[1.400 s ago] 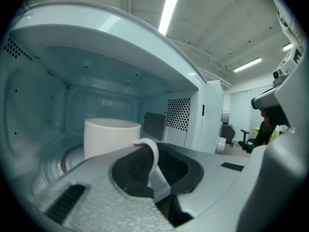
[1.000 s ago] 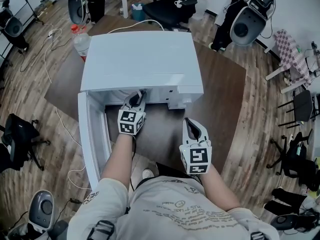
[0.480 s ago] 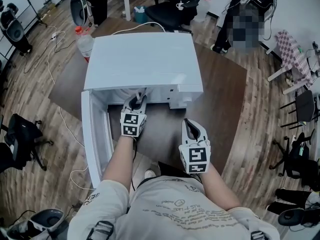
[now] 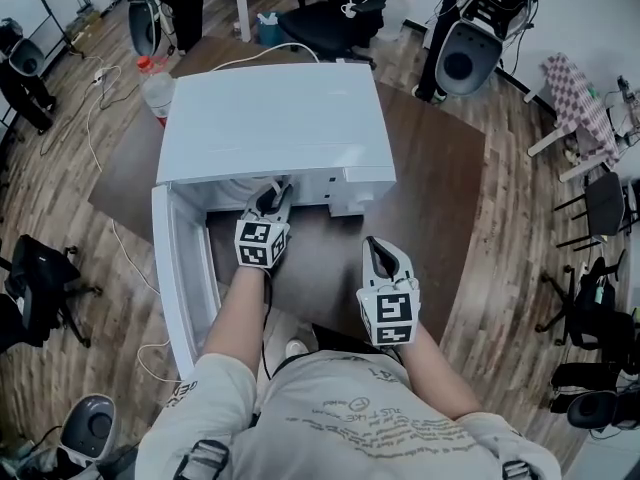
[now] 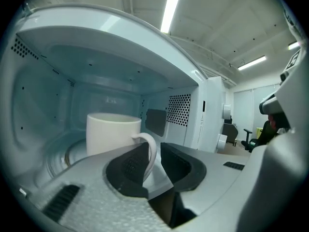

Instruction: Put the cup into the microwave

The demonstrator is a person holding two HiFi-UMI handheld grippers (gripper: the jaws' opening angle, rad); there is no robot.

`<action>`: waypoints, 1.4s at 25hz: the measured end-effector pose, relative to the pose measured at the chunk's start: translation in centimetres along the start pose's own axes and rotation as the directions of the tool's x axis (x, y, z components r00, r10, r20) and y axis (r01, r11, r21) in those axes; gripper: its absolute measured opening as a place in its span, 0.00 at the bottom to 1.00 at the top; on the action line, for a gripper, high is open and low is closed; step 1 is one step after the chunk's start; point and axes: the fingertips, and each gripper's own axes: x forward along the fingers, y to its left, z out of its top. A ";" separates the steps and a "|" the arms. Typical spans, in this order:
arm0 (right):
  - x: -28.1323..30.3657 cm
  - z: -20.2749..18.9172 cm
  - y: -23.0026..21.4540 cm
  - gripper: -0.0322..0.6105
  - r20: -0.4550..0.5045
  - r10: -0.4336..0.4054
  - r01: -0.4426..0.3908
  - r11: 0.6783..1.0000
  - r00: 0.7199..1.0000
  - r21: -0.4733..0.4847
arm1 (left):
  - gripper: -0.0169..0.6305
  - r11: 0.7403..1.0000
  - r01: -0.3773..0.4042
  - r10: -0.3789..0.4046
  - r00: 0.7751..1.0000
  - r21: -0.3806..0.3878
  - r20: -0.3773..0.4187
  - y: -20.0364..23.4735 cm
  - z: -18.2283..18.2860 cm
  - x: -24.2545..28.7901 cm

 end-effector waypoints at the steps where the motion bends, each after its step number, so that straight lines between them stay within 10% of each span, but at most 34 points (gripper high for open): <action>1: 0.1 0.0 -0.1 0.07 0.000 -0.001 0.001 1.000 1.000 -0.001 | 0.15 1.000 0.000 0.000 1.000 0.003 0.000 -0.1 0.0 0.2; 21: 0.6 -0.8 0.7 0.07 -0.022 0.026 -0.026 1.000 0.999 -0.001 | 0.15 0.958 -0.067 0.130 0.968 0.278 -0.215 1.8 -2.1 -2.4; 35: 0.7 0.3 2.0 0.07 0.019 0.041 -0.042 0.998 0.999 0.040 | 0.15 0.980 -0.156 0.176 0.968 0.121 -0.179 1.2 -0.3 -5.8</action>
